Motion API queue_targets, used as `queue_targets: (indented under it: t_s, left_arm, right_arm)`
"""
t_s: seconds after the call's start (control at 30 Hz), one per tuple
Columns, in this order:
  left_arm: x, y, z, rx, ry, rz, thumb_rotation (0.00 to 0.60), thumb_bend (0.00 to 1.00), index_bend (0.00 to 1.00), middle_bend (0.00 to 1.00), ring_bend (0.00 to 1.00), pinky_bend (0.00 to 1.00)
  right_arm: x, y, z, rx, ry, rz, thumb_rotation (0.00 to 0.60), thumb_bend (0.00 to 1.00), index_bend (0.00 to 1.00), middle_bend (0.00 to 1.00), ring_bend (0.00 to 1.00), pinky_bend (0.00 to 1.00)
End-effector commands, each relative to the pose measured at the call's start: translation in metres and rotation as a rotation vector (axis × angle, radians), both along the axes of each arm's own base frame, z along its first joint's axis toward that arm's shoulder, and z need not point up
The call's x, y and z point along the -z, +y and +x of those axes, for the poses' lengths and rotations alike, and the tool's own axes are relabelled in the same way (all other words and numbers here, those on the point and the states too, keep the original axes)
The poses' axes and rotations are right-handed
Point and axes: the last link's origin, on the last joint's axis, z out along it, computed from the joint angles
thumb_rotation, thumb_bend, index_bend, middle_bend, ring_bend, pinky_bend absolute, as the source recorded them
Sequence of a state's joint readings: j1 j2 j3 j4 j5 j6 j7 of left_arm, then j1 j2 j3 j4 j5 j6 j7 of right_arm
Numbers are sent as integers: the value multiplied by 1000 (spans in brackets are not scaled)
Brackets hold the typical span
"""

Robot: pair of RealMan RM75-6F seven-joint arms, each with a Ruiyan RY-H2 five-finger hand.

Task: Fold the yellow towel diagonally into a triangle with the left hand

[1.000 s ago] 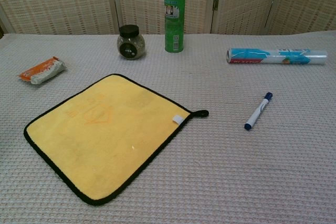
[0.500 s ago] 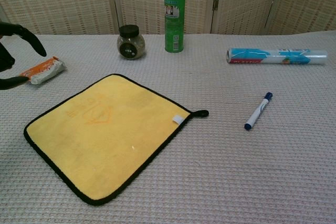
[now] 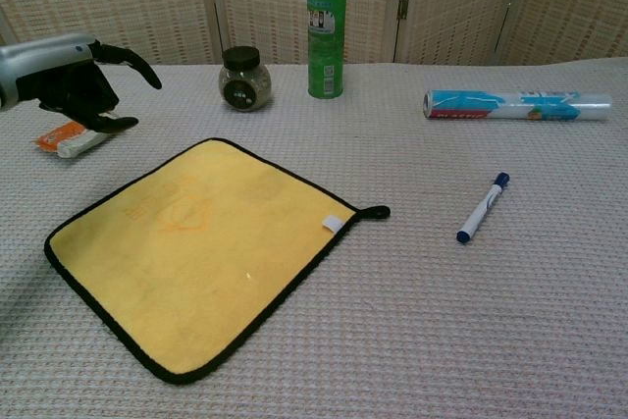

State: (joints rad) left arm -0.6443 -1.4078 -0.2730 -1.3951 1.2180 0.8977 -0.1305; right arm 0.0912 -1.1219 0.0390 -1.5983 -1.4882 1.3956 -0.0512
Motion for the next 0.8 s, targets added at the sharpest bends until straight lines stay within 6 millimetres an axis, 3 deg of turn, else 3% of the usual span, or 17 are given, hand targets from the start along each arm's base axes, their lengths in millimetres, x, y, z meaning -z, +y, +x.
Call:
queue_targets:
  t_s: [0.03, 0.43, 0.8]
  left_arm:
    - [12, 24, 3, -33, 21, -1, 600, 403, 320, 1000, 1000, 1000]
    - [47, 62, -3, -67, 60, -54, 600, 411, 348, 1000, 1000, 1000]
    - [82, 84, -4, -91, 28, -84, 600, 410, 425, 1000, 1000, 1000]
  right_arm:
    - [0, -4, -5, 19, -2, 8, 600, 335, 0, 0, 0, 0]
    - [1, -22, -29, 98, -11, 25, 600, 335, 0, 0, 0, 0]
    - [-2, -24, -44, 159, -10, 20, 600, 335, 0, 0, 0, 0]
